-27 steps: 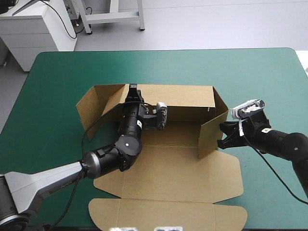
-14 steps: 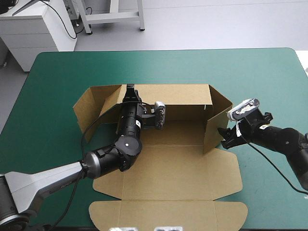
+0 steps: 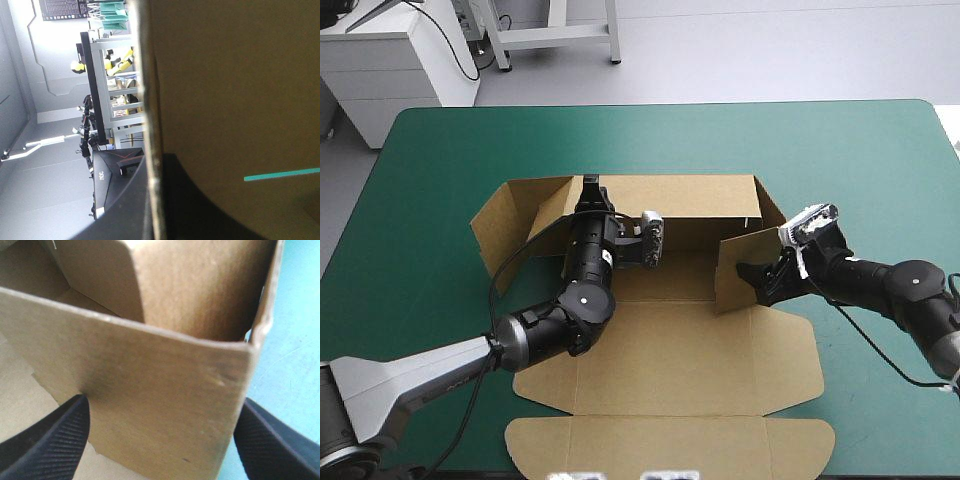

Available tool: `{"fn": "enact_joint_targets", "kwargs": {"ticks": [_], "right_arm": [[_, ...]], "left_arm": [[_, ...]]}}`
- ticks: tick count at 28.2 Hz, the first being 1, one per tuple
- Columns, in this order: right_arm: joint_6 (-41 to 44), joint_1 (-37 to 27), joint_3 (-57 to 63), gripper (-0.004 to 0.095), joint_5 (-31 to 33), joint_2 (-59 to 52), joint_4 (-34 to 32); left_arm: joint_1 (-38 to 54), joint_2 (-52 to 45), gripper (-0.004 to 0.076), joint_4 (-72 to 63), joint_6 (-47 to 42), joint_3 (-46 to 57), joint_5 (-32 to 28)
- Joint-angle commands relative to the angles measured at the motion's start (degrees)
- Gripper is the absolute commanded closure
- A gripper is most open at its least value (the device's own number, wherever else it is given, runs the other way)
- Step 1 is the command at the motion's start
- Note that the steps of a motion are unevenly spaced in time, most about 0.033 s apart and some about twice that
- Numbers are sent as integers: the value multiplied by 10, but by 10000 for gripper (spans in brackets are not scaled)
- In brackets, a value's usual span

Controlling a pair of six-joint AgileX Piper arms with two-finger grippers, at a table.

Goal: Fold the box

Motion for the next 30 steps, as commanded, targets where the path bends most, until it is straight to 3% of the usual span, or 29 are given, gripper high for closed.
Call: {"fn": "enact_joint_targets", "kwargs": {"ticks": [1, 4, 12, 20, 23, 28, 30], "right_arm": [[-13, 13, -12, 242, -1, -11, 35], [-15, 70, -12, 260, -46, -9, 35], [22, 176, -5, 261, -251, -5, 37], [26, 202, -5, 290, -318, -5, 48], [26, 202, -5, 411, -336, -5, 71], [26, 202, -5, 890, -332, -5, 74], [26, 202, -5, 917, -329, -5, 80]], "left_arm": [[-1, -22, 732, 18, -1, -12, 22], [-1, -22, 732, 18, -1, -12, 22], [-1, -22, 732, 18, -1, -12, 22], [-1, -22, 732, 18, -1, -12, 21], [-1, -22, 732, 18, -1, -12, 20], [-1, -22, 732, 18, -1, -12, 20], [-1, -22, 732, 18, -1, -12, 22]]}}
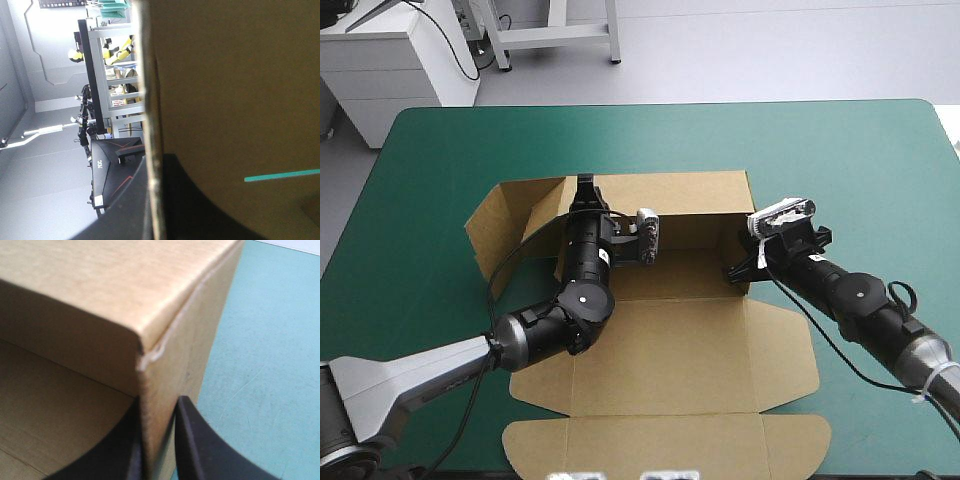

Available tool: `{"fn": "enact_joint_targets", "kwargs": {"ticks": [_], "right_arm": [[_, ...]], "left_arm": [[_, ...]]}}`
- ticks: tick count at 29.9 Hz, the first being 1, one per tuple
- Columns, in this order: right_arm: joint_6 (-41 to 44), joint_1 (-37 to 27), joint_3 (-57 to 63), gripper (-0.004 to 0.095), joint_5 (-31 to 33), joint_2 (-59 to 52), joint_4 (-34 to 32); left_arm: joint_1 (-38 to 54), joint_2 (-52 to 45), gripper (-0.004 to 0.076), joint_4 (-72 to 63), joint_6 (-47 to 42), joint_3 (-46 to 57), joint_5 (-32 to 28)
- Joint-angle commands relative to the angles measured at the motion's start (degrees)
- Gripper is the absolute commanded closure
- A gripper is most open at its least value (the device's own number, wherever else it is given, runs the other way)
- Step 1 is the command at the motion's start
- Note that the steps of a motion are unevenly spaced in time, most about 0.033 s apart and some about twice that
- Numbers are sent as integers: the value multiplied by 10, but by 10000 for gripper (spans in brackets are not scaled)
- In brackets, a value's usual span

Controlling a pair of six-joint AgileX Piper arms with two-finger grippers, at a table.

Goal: Fold the box

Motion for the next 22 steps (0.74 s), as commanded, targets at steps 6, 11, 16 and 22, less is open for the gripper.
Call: {"fn": "enact_joint_targets", "kwargs": {"ticks": [6, 11, 16, 22], "right_arm": [[-6, 1, -16, 926, 30, -13, 12], [-6, 1, -16, 926, 30, -13, 12], [-30, 1, -16, 926, 21, -13, 11], [-31, 1, -16, 926, -25, -13, 26]], "left_arm": [[-2, -22, 732, 28, -2, -13, 8], [1, -22, 708, 30, -3, -13, 2], [10, -22, 498, 76, -3, -13, 2], [8, -22, 300, 83, -30, -13, 3]]}}
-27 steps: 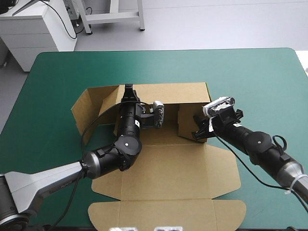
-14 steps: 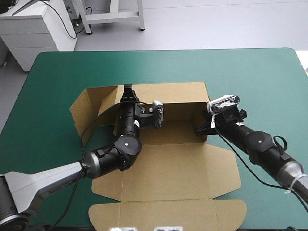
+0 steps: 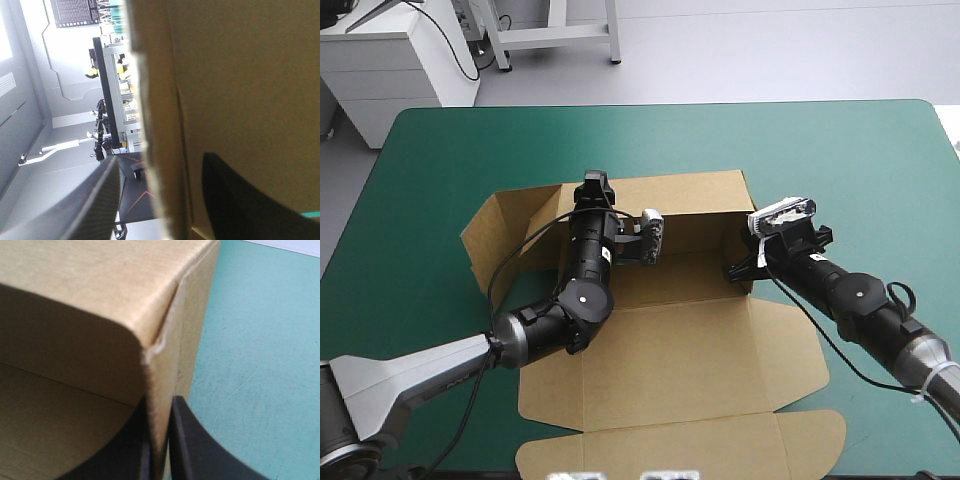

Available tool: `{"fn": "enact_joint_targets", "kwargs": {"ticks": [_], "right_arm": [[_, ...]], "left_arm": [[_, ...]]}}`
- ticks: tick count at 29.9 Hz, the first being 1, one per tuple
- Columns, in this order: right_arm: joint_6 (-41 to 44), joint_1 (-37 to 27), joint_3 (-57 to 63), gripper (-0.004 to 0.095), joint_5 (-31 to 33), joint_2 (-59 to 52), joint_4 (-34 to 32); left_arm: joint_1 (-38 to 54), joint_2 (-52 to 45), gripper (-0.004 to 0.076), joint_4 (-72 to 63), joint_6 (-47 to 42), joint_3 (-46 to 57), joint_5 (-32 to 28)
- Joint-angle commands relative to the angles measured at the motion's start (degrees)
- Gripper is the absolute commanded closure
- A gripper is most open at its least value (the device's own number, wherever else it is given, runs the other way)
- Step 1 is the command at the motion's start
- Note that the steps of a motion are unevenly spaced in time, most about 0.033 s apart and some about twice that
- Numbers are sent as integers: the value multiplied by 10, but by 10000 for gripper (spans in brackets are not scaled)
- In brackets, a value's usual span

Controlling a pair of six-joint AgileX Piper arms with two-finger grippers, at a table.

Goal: Fold the box

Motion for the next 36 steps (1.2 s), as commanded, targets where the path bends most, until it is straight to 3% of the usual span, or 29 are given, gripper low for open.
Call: {"fn": "enact_joint_targets", "kwargs": {"ticks": [1, 7, 18, 20, 22, 24, 29, 32, 36], "right_arm": [[-14, 1, -16, 926, -28, -14, 10], [-14, 1, -37, 928, -81, -1, 9], [-14, -1, -145, 928, -77, 120, 13], [-14, -1, -152, 928, -73, 131, 24], [-14, -1, -154, 928, -66, 140, 39], [-14, -5, -154, 928, -44, 144, 41], [-12, -31, -154, 928, 27, 146, 42], [10, -57, -154, 928, 74, 146, 37], [40, -70, -154, 928, 103, 146, 2]], "left_arm": [[-7, -22, 302, 35, -23, -13, 35], [-71, -22, 303, 35, -24, -13, 108], [-163, -22, 303, -17, -21, -13, 142], [-165, -22, 332, -31, -13, -13, 149], [-165, -22, 491, -71, 41, -15, 152], [-164, -23, 731, -123, 102, -27, 154], [-155, -54, 716, -250, 233, -92, 97], [-113, -80, 716, -425, 314, -172, 56], [-4, -95, 716, -666, 458, -300, 95]]}}
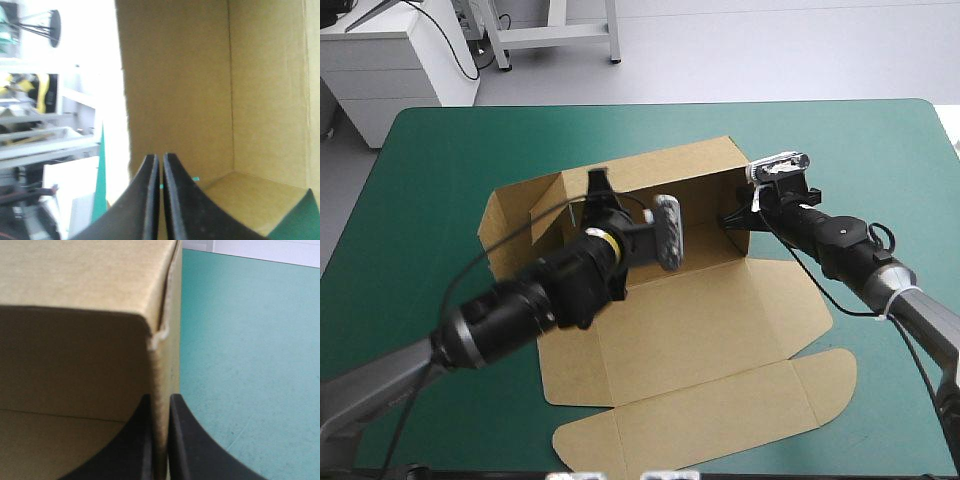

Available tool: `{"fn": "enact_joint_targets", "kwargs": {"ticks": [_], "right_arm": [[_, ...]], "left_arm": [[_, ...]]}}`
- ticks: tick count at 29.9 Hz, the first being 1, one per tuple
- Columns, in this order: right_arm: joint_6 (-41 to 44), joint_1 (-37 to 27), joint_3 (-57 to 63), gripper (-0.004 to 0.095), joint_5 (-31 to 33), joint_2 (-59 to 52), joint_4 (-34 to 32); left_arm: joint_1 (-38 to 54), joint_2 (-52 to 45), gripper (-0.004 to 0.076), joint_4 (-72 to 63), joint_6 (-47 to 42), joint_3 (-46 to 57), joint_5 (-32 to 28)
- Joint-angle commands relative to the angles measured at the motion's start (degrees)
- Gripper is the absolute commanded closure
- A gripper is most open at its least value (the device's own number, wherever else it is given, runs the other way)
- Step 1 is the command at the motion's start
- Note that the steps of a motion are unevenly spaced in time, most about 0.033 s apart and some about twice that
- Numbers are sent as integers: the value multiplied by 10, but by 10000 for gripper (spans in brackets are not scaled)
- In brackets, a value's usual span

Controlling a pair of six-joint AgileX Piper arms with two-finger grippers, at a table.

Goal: Fold the box

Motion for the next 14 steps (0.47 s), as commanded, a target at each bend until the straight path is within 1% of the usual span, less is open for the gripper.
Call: {"fn": "enact_joint_targets", "kwargs": {"ticks": [1, 4, 6, 7, 9, 10, 13, 14], "right_arm": [[41, -6, -10, 928, 44, -8, -28], [63, -6, -10, 928, 48, -8, -46], [70, -6, -10, 928, 51, -8, -53], [78, -6, -10, 928, 51, -8, -63], [89, -6, -10, 928, 54, -8, -80], [98, -6, -10, 928, 57, -8, -90], [138, -6, -10, 926, 59, -8, -131], [153, -6, -10, 926, 59, -8, -144]], "left_arm": [[103, -34, 716, -188, 116, -118, 36], [222, -34, 716, -345, 158, -185, 66], [297, -34, 716, -438, 172, -207, 79], [353, -34, 716, -485, 175, -213, 86], [436, -35, 716, -565, 172, -214, 99], [481, -35, 716, -602, 169, -214, 115], [605, -35, 716, -683, 167, -207, 159], [634, -35, 717, -702, 164, -203, 165]]}}
